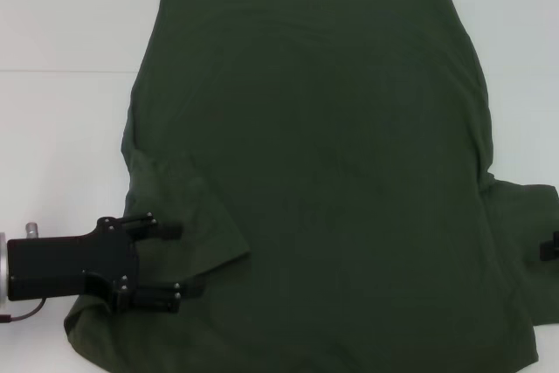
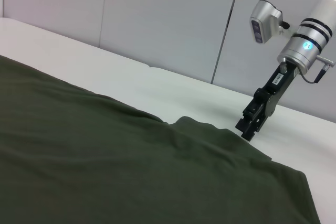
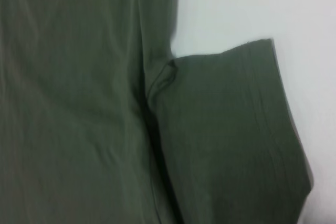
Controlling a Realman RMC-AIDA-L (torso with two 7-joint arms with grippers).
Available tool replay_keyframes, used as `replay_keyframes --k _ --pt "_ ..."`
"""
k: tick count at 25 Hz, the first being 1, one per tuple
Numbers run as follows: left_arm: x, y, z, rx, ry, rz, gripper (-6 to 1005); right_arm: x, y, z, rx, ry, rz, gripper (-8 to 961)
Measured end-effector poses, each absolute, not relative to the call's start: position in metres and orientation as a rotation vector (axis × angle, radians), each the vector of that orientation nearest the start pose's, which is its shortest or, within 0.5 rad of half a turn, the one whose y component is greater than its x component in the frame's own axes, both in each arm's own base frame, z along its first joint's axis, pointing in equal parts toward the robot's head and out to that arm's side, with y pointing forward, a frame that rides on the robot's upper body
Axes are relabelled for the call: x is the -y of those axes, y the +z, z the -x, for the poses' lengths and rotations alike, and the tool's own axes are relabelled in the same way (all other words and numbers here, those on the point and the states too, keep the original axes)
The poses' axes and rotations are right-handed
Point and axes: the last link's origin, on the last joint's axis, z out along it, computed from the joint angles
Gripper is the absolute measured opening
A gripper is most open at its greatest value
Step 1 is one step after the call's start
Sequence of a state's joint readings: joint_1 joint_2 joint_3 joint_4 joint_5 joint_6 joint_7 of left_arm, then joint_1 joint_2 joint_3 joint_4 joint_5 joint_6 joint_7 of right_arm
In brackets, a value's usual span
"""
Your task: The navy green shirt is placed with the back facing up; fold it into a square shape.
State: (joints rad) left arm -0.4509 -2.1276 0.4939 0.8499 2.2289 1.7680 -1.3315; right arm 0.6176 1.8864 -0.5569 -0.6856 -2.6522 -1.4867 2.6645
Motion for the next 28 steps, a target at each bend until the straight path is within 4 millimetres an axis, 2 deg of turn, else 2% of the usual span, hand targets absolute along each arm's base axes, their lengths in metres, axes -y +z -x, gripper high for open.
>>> replay_keyframes --k 28 --pt "-0.289 0.021 0.288 0.583 -0.590 2.773 935 -0.352 0.073 -0.335 -2.075 0.039 1.887 917"
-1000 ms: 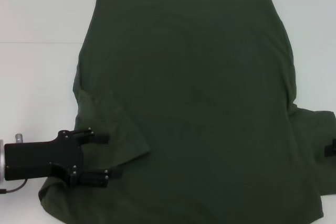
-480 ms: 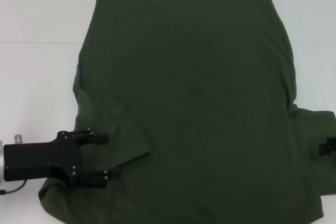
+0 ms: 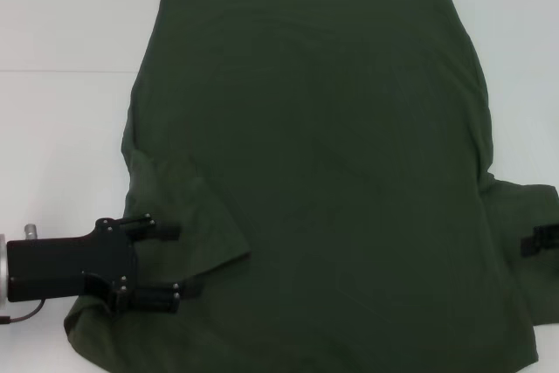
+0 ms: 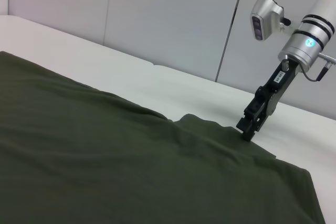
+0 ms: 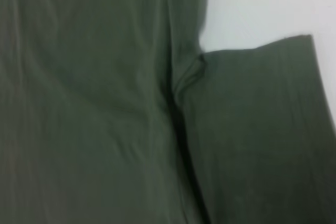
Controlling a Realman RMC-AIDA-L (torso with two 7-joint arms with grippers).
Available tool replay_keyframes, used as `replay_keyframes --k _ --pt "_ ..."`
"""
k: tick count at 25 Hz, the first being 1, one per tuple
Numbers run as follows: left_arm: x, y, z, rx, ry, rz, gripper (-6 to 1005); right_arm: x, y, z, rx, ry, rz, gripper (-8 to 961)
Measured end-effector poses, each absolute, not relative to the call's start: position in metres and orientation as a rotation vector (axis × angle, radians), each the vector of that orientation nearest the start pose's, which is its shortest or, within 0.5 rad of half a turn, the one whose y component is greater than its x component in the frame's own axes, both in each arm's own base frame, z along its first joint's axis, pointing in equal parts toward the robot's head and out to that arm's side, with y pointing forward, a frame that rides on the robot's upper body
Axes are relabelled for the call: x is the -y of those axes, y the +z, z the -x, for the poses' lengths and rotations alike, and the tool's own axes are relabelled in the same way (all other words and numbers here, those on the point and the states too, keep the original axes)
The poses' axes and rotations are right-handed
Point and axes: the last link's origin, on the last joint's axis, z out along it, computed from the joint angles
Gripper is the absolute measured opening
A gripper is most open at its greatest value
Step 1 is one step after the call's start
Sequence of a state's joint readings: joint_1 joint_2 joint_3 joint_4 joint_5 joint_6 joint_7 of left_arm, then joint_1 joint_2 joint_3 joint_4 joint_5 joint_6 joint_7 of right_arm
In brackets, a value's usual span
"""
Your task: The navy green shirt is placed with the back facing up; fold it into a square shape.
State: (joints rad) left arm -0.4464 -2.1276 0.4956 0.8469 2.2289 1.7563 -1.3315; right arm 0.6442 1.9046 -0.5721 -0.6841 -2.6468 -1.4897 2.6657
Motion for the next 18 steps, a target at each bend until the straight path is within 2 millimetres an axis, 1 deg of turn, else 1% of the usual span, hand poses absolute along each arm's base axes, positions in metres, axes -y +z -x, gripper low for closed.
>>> replay_keyframes --k 4,8,18 --pt "-0.289 0.021 0.288 0.584 -0.591 2.772 934 -0.353 0.070 -0.331 -2.071 0.041 1.909 917" --pt "-0.289 0.021 0.288 0.593 -0.593 2.771 934 -0.353 0.069 -0.331 -2.067 0.034 1.914 917" --pt "-0.289 0.021 0.288 0.596 -0.590 2.773 935 -0.346 0.082 -0.346 -2.072 0.018 1.855 917"
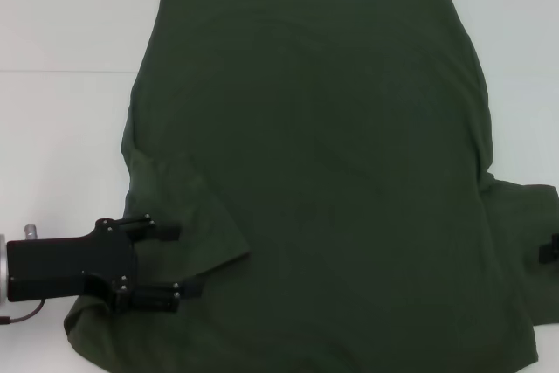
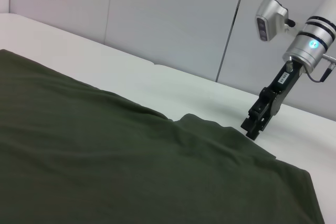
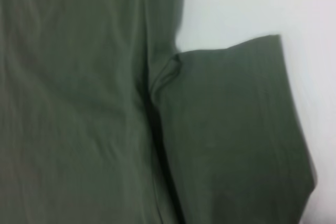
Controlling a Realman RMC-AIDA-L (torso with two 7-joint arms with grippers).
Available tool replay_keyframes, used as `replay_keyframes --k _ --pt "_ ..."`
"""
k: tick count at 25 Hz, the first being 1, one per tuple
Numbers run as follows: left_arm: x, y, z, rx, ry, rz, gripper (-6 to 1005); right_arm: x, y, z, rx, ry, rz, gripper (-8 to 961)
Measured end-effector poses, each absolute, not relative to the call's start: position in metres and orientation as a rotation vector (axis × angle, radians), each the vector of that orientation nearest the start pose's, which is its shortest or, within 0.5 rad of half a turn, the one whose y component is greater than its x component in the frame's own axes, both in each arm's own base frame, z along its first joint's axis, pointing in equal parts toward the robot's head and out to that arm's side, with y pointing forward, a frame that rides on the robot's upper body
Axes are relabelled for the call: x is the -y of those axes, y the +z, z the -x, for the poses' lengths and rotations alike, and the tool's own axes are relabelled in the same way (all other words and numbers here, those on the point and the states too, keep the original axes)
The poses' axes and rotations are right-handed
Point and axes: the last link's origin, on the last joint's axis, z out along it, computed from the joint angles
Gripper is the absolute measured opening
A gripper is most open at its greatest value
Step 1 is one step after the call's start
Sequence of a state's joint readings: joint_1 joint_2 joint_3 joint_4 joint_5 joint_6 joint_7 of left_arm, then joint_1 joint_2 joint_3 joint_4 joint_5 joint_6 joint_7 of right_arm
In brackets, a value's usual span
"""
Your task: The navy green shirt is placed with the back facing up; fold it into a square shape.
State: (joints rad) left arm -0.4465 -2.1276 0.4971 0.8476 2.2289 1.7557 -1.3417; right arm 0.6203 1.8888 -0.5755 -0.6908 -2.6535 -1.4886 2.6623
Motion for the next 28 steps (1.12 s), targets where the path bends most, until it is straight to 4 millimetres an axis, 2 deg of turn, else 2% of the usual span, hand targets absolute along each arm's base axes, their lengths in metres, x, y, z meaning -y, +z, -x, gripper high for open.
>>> replay_keyframes --k 28 --pt "-0.2890 0.0205 0.2883 0.604 -0.589 2.771 934 -0.3503 0.0742 -0.3417 -2.053 0.001 1.869 917"
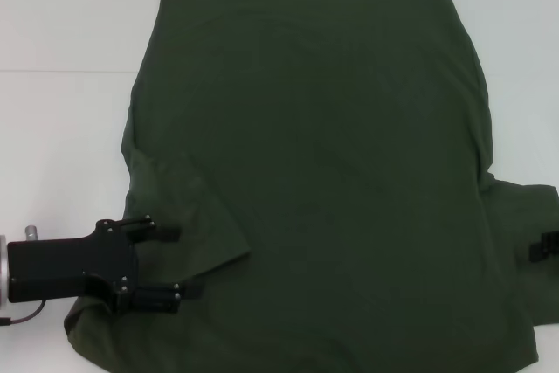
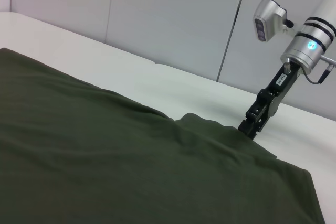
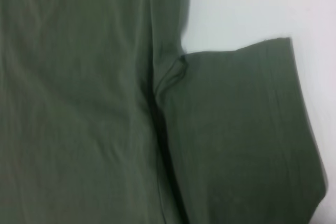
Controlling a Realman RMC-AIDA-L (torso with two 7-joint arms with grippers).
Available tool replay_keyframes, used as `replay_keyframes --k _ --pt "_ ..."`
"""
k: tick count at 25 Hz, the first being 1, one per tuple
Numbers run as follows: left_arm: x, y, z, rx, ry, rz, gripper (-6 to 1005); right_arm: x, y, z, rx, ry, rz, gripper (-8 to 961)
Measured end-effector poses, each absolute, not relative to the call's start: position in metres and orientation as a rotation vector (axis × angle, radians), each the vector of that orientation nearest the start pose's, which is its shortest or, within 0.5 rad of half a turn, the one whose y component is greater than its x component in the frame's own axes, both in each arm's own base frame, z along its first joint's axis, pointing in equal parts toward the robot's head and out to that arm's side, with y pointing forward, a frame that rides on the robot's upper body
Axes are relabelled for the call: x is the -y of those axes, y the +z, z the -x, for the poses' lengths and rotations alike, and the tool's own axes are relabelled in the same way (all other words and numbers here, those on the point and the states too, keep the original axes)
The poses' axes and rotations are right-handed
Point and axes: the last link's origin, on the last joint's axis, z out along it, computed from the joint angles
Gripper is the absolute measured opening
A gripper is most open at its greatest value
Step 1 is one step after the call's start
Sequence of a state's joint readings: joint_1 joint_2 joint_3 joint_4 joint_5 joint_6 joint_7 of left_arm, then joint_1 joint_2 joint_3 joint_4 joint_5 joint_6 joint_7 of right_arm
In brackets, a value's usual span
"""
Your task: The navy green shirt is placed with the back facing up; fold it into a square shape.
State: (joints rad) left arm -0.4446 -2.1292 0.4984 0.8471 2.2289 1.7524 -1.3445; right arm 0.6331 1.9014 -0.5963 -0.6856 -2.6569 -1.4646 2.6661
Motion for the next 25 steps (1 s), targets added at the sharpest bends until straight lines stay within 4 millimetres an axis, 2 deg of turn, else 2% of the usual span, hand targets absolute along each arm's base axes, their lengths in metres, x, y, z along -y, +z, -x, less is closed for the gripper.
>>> replay_keyframes --k 18,25 --pt "-0.289 0.020 0.289 0.608 -0.588 2.768 933 -0.357 0.062 -0.327 -2.050 0.000 1.929 916" --pt "-0.289 0.021 0.289 0.610 -0.589 2.765 933 -0.357 0.061 -0.328 -2.047 -0.011 1.933 916"
